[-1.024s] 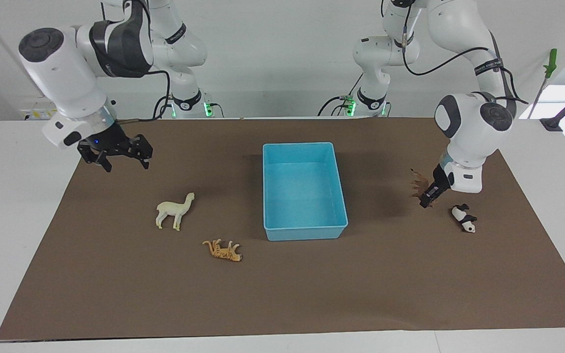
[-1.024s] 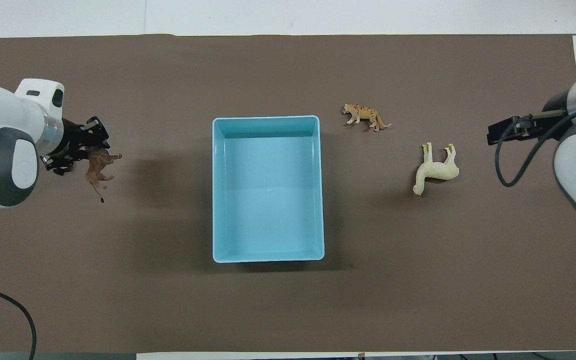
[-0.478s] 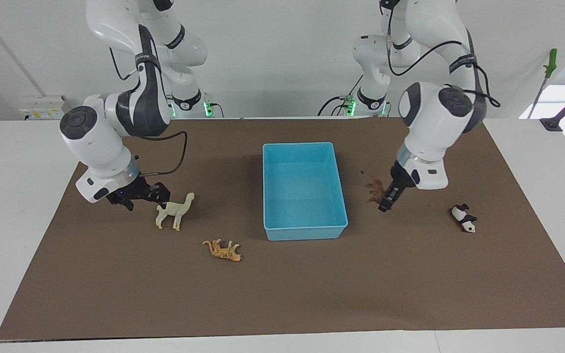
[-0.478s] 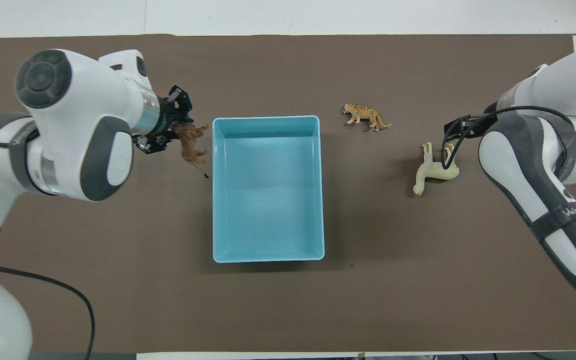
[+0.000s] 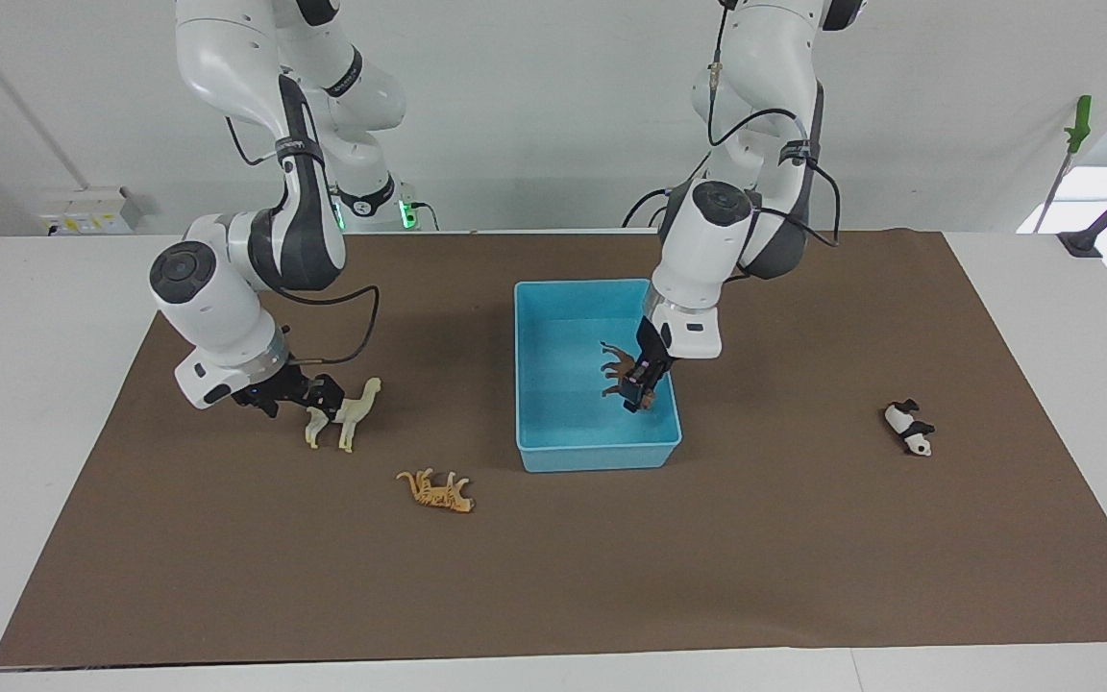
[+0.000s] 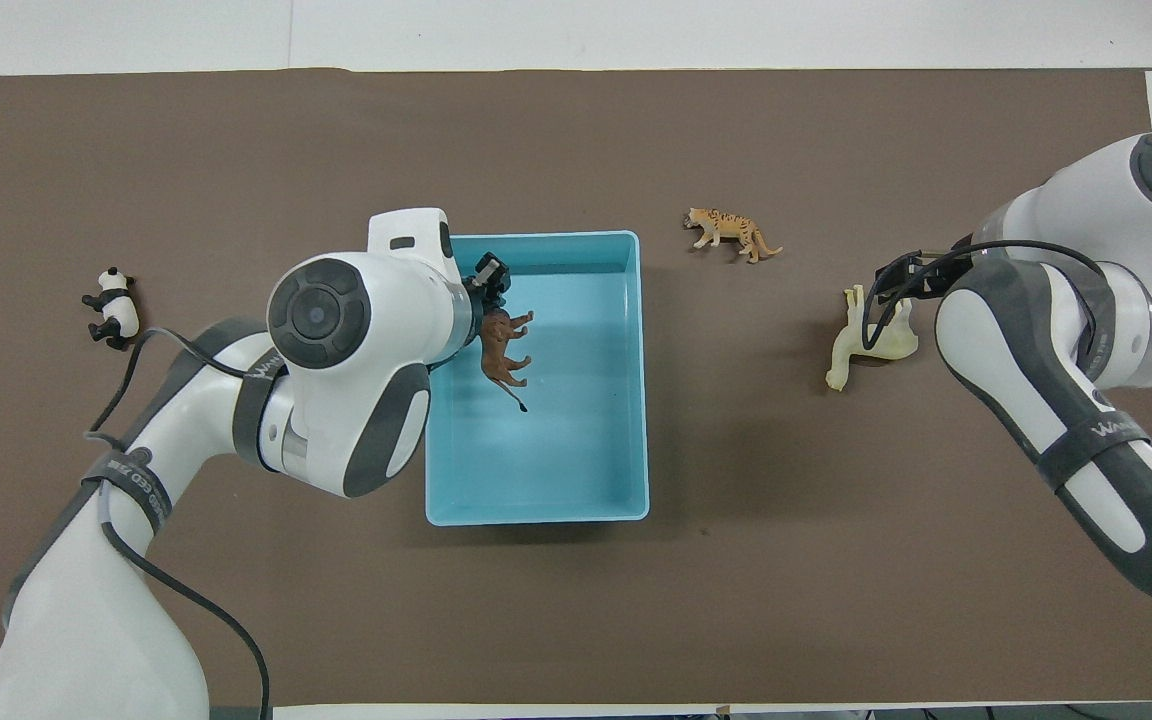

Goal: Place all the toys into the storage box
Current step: 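Carry the horse into the box while the right gripper reaches the cream horse, then open the left gripper in the box while the right gripper grasps the cream horse, then carry the cream horse into the box with the right gripper and release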

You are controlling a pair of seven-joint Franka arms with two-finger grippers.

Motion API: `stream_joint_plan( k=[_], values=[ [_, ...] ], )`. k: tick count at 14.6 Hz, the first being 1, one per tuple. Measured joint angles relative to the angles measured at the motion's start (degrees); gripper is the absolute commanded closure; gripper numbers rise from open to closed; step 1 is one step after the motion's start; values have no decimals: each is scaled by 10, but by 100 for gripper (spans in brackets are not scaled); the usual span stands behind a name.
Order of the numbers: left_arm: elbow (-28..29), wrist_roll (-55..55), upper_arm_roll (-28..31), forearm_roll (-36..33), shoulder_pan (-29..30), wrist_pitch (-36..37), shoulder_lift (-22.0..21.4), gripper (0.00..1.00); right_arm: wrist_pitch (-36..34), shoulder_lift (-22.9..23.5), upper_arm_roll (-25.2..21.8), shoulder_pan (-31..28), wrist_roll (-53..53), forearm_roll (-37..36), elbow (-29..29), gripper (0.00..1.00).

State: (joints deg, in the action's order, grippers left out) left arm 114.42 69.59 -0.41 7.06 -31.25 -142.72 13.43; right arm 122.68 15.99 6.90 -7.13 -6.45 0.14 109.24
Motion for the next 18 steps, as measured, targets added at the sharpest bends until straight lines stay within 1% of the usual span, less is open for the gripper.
stream_joint_plan(
  k=[2,4,5,8,9,11,12,13,14,15,18],
  values=[
    [13,2,0,0,-14,-10,-4,0,27,4,0,-9,0,0,14,0],
    [10,3,4,1,-14,-2,-11,0,62,10,-1,-15,0,0,32,0],
    [2,3,8,1,-13,20,-15,0,70,14,-1,-16,-2,0,37,0],
    [-50,-7,19,-1,7,129,-30,0,93,24,0,-15,-16,0,41,0],
    [-65,-28,20,-5,21,159,-35,0,98,27,1,-14,-20,0,41,4],
    [-75,-87,22,-21,62,199,-42,0,102,31,1,-13,-26,0,42,23],
    [-76,-125,22,-30,87,214,-44,0,103,33,1,-12,-28,0,42,39],
    [-76,-171,23,-38,114,226,-44,0,103,33,1,-12,-28,0,42,56],
    [-75,-231,24,-43,145,234,-44,0,103,33,1,-13,-29,0,43,81],
    [-74,-303,25,-47,177,237,-44,0,103,33,1,-13,-29,0,46,100],
    [-72,-496,26,-57,269,236,-43,0,102,33,1,-13,-29,0,52,100]
  ],
)
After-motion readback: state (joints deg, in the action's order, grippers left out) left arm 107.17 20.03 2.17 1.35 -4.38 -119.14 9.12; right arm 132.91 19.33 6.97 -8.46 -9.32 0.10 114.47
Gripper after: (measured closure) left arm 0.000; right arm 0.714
